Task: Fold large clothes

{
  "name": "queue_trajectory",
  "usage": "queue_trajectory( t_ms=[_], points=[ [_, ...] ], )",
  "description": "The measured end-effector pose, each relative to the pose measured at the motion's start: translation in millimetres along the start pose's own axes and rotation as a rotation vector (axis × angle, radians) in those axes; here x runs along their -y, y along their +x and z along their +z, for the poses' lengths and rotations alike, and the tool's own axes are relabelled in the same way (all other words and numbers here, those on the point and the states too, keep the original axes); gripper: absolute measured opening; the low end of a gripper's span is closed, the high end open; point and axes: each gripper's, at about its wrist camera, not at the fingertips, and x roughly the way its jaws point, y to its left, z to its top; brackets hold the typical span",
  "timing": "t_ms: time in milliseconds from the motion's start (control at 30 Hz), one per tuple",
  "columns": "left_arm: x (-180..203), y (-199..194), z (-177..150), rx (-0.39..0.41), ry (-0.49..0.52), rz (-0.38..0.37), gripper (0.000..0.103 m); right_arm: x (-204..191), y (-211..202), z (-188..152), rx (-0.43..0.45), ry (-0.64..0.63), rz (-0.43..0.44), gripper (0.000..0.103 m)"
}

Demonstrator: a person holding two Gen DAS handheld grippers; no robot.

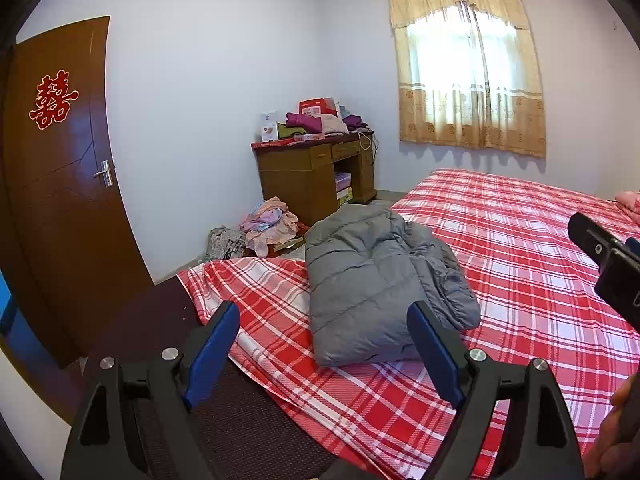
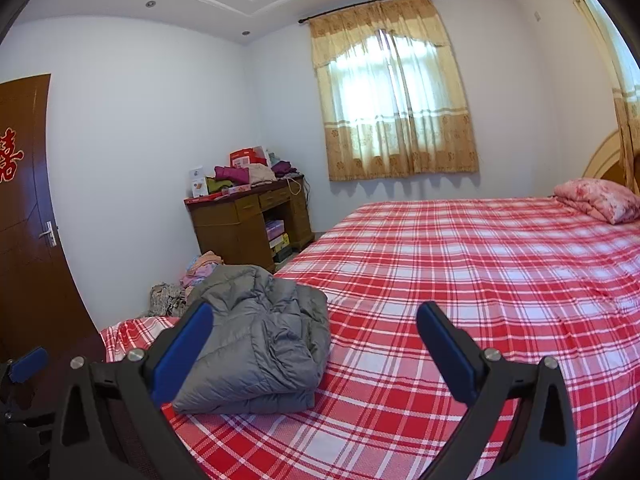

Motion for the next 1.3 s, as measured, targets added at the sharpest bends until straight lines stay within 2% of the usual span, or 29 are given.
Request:
queue_trajectory(
  t_ms=[333, 600, 1300],
  points=[
    [12.1, -2.8, -3.5, 0.006, 0.044, 0.020, 0.086, 7.8, -9.6, -1.1, 0.009, 0.014, -0.008, 0.103],
    [9.9, -5.6, 1.1, 0.021, 0.013, 0.018, 0.086, 11.7, -8.1, -0.4, 0.006, 0.023, -0.010, 0.103],
    [11.1, 0.2, 4.5, 0.009, 0.018, 0.012, 0.086, 19.6, -5.7, 0.7, -0.003, 0.035, -0.006, 0.103]
  ],
)
